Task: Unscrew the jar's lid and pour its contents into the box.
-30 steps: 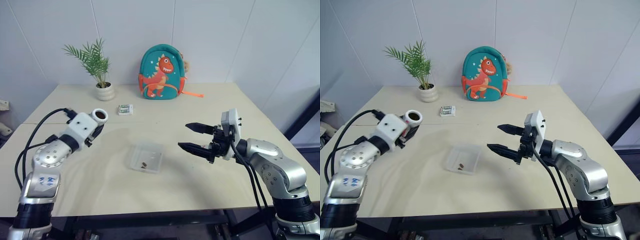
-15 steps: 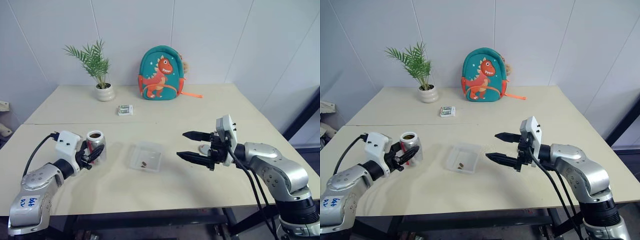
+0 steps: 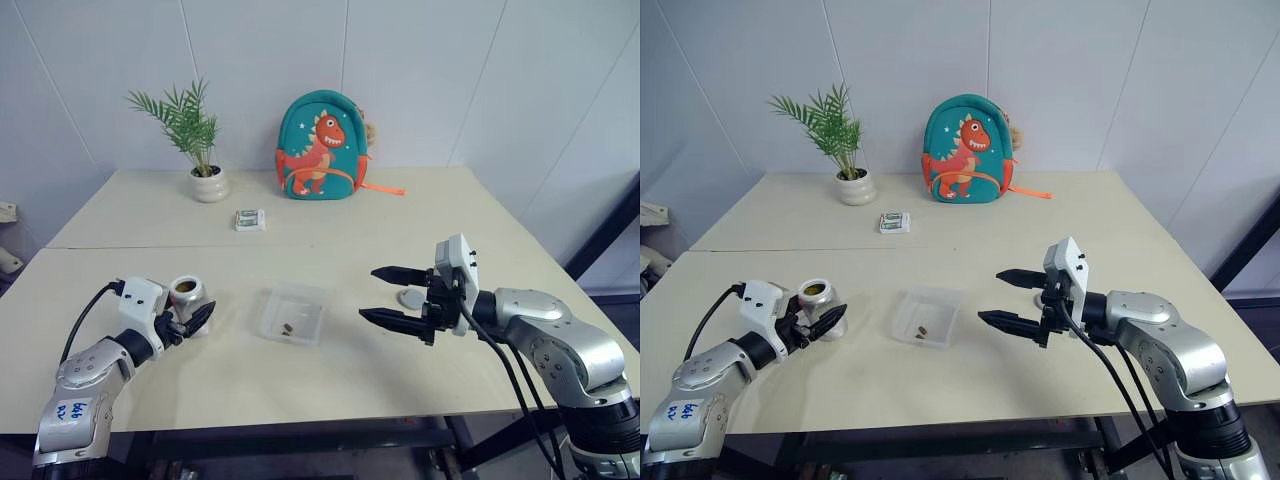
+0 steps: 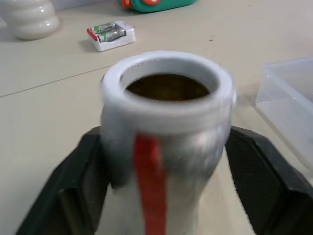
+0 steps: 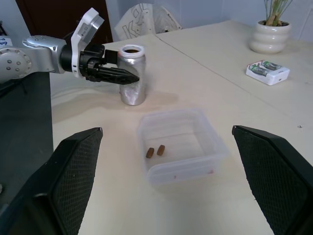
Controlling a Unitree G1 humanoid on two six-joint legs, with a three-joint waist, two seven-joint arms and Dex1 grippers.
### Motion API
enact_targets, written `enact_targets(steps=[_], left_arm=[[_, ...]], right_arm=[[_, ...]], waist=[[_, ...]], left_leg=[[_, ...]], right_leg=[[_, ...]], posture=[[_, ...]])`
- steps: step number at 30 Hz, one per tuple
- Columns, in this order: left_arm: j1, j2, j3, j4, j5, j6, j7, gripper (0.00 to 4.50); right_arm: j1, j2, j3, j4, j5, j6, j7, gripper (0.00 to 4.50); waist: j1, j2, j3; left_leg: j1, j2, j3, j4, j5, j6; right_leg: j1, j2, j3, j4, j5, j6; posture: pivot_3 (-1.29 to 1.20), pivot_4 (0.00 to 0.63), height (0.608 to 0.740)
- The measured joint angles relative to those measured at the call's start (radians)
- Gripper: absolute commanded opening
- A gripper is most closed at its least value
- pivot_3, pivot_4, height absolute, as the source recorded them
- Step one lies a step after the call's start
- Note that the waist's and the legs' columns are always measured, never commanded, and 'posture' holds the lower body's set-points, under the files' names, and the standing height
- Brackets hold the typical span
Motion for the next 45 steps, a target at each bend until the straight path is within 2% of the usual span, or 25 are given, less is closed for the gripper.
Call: enact_targets(steps=[11, 21, 24, 28, 31, 33, 40, 45], left_arm=[[0.065, 0.045, 0.025, -0.023, -0.023, -0.017, -0.023, 4.48], [0.245, 0.201, 0.144, -0.114, -0.053, -0.066, -0.137, 4.48], [0.351, 0.277, 0.183, -0.151, -0.066, -0.084, -0.241, 4.48], [0.399, 0.322, 0.216, -0.216, -0.123, -0.08, -0.348, 4.48], [0.391, 0.356, 0.225, -0.256, -0.171, -0.067, -0.403, 4.48], [0.322, 0.359, 0.206, -0.264, -0.191, -0.062, -0.406, 4.48], [0.155, 0.355, 0.052, -0.279, -0.199, -0.064, -0.405, 4.48], [0.086, 0.349, 0.015, -0.244, -0.2, -0.063, -0.402, 4.48]], right_arm=[[-0.031, 0.003, 0.038, 0.073, -0.054, -0.075, 0.052, 4.5], [-0.051, 0.004, 0.071, 0.126, -0.127, -0.215, 0.146, 4.5], [-0.068, -0.003, 0.078, 0.157, -0.143, -0.236, 0.179, 4.5], [-0.089, -0.012, 0.079, 0.18, -0.146, -0.25, 0.219, 4.5], [-0.093, -0.014, 0.08, 0.184, -0.149, -0.254, 0.246, 4.5], [-0.095, -0.015, 0.086, 0.185, -0.16, -0.272, 0.26, 4.5], [-0.093, -0.03, 0.09, 0.183, -0.182, -0.309, 0.289, 4.5], [-0.06, -0.053, 0.081, 0.154, -0.183, -0.312, 0.285, 4.5]], waist=[[-0.003, 0.0, 0.0], [-0.005, 0.0, 0.0], [-0.01, 0.0, 0.0], [-0.01, 0.0, 0.0], [-0.008, 0.0, 0.0], [-0.004, 0.0, 0.0], [-0.007, 0.0, 0.0], [-0.012, 0.0, 0.0]], left_leg=[[0.0, 0.001, 0.0, -0.001, 0.0, 0.0], [0.0, 0.001, 0.001, -0.004, 0.0, 0.0], [0.0, 0.002, 0.003, -0.006, -0.001, -0.001], [0.0, 0.003, 0.003, -0.008, -0.001, -0.001], [0.0, 0.003, 0.003, -0.009, -0.001, -0.001], [0.0, 0.003, 0.003, -0.009, -0.001, -0.001], [0.0, 0.003, 0.003, -0.01, -0.001, -0.001], [0.001, 0.003, 0.003, -0.01, -0.001, -0.001]], right_leg=[[0.0, 0.0, 0.0, -0.001, -0.001, -0.002], [-0.001, 0.0, 0.001, -0.003, -0.006, -0.011], [-0.002, 0.0, 0.001, -0.005, -0.006, -0.012], [-0.003, -0.001, 0.001, -0.006, -0.006, -0.013], [-0.003, -0.001, 0.001, -0.007, -0.007, -0.013], [-0.003, 0.0, 0.001, -0.007, -0.007, -0.013], [-0.003, 0.001, 0.001, -0.006, -0.006, -0.011], [-0.003, 0.002, 0.001, -0.004, -0.005, -0.009]], posture=[[0.0, 0.15, 0.74], [0.0, 0.15, 0.74], [0.0, 0.15, 0.74], [0.0, 0.15, 0.74], [0.0, 0.15, 0.74], [0.0, 0.15, 0.74], [0.0, 0.15, 0.74], [0.0, 0.15, 0.74]])
